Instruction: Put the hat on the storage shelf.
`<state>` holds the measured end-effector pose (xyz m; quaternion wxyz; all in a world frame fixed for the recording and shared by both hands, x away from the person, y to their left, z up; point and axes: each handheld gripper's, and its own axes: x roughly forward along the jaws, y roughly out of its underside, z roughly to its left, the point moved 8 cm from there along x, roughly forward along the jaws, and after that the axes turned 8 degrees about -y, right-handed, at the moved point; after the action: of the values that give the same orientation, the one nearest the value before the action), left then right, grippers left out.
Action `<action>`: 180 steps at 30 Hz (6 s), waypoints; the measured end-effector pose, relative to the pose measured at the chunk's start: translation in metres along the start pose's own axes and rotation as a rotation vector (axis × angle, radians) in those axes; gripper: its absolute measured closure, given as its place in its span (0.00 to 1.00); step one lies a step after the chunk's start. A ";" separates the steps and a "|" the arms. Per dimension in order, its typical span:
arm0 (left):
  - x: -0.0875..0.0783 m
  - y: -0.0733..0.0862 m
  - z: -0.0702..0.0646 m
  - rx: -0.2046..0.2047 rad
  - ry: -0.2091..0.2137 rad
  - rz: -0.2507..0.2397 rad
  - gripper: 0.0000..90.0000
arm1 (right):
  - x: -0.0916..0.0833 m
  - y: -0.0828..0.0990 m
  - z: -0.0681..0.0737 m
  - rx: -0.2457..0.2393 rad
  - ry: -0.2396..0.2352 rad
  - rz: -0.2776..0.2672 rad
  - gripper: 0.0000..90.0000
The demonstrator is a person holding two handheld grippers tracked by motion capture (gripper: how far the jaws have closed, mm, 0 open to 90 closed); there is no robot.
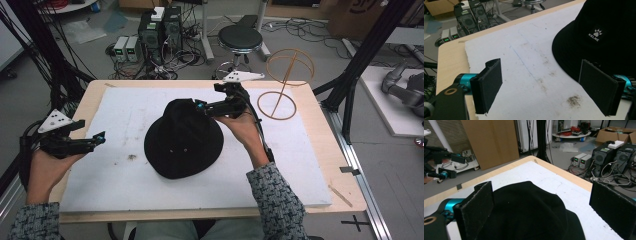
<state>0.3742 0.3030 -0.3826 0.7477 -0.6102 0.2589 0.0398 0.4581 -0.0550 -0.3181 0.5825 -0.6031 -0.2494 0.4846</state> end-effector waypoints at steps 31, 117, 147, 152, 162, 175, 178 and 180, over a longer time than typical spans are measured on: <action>-0.005 0.001 0.006 -0.008 -0.006 -0.007 0.21 | 0.064 0.007 0.006 0.067 -0.036 -0.059 0.06; -0.001 0.005 0.006 -0.007 0.003 0.010 0.21 | 0.033 -0.006 -0.001 0.009 0.059 -0.052 0.92; 0.001 0.006 0.006 -0.007 0.002 0.015 0.21 | -0.051 -0.094 -0.011 -0.083 0.165 -0.188 0.92; 0.001 0.006 0.005 -0.010 0.003 0.015 0.21 | -0.065 -0.106 -0.015 -0.090 0.188 -0.206 0.92; 0.003 0.008 0.005 -0.004 0.007 0.023 0.22 | -0.090 -0.125 -0.020 -0.097 0.229 -0.247 0.92; 0.004 0.009 0.005 -0.003 0.007 0.027 0.22 | -0.119 -0.138 -0.034 -0.084 0.278 -0.293 0.92; 0.004 0.009 0.004 -0.005 0.008 0.026 0.22 | -0.127 -0.139 -0.038 -0.079 0.290 -0.303 0.92; 0.005 0.009 0.004 -0.006 0.008 0.025 0.22 | -0.132 -0.141 -0.041 -0.076 0.300 -0.314 0.92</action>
<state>0.3762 0.3079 -0.3921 0.7442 -0.6094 0.2693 0.0475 0.4773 -0.1608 -0.1523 0.6582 -0.6438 -0.2688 0.2829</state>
